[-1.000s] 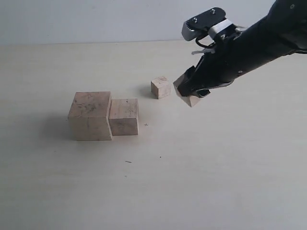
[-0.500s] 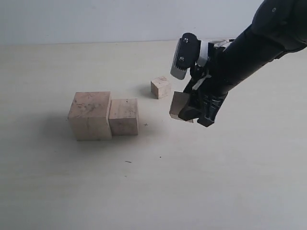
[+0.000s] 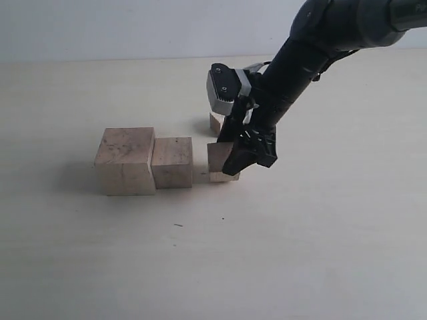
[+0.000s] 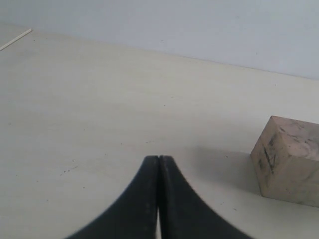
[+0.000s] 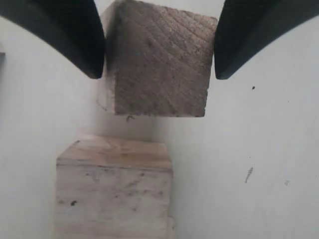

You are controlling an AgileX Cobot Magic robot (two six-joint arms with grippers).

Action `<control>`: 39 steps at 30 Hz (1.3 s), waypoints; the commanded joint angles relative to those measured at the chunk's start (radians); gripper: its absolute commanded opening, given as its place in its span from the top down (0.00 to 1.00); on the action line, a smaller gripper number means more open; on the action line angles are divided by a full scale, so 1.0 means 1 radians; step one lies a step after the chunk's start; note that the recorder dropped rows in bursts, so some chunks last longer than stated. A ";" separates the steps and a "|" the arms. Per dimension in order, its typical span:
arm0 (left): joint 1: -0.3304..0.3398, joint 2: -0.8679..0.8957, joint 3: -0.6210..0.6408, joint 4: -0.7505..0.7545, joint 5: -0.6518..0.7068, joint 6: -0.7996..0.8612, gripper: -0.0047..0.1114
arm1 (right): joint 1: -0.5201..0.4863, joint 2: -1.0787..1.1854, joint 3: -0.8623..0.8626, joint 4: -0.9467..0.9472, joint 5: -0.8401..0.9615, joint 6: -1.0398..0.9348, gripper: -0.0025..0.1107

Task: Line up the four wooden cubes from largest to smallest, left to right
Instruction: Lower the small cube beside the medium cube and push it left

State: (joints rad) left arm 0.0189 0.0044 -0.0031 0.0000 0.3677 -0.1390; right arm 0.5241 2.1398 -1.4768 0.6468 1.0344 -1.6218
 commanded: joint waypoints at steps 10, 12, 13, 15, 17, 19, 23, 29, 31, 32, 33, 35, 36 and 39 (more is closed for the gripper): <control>0.003 -0.004 0.003 -0.012 -0.009 0.005 0.96 | -0.003 0.061 -0.045 0.014 -0.053 -0.028 0.98; 0.003 -0.004 0.003 -0.012 -0.009 0.005 0.96 | -0.003 0.061 -0.045 0.033 -0.065 -0.028 0.98; 0.003 -0.004 0.003 -0.012 -0.009 0.005 0.96 | -0.003 0.061 -0.045 0.037 -0.067 -0.028 0.98; 0.003 -0.004 0.003 -0.012 -0.009 0.005 0.96 | -0.002 0.061 -0.045 0.041 -0.067 -0.028 0.98; 0.003 -0.004 0.003 -0.012 -0.009 0.005 0.96 | -0.001 0.061 -0.045 0.043 -0.064 -0.028 0.98; 0.003 -0.004 0.003 -0.012 -0.009 0.005 0.96 | -0.001 0.064 -0.045 0.053 -0.057 -0.028 0.98; 0.003 -0.004 0.003 -0.012 -0.009 0.005 0.96 | -0.001 0.082 -0.045 0.053 -0.043 -0.028 0.98; 0.003 -0.004 0.003 -0.012 -0.009 0.005 0.96 | -0.001 0.111 -0.045 0.060 -0.016 -0.028 0.96; 0.003 -0.004 0.003 -0.012 -0.009 0.005 0.96 | -0.001 0.111 -0.045 0.060 -0.012 -0.027 0.92; 0.003 -0.004 0.003 -0.012 -0.009 0.005 0.96 | -0.001 0.109 -0.045 0.060 -0.009 -0.027 0.90; 0.003 -0.004 0.003 -0.012 -0.009 0.005 0.96 | -0.001 0.109 -0.045 0.058 -0.009 -0.027 0.86; 0.003 -0.004 0.003 -0.012 -0.009 0.005 0.96 | -0.001 0.109 -0.045 0.058 -0.009 -0.027 0.79; 0.003 -0.004 0.003 -0.012 -0.009 0.005 0.96 | -0.001 0.109 -0.045 0.056 -0.009 -0.027 0.75; 0.003 -0.004 0.003 -0.012 -0.009 0.005 0.96 | -0.001 0.109 -0.045 0.044 -0.009 -0.025 0.63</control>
State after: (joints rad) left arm 0.0189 0.0044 -0.0031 0.0000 0.3677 -0.1390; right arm 0.5241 2.2255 -1.5284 0.7570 1.0229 -1.6387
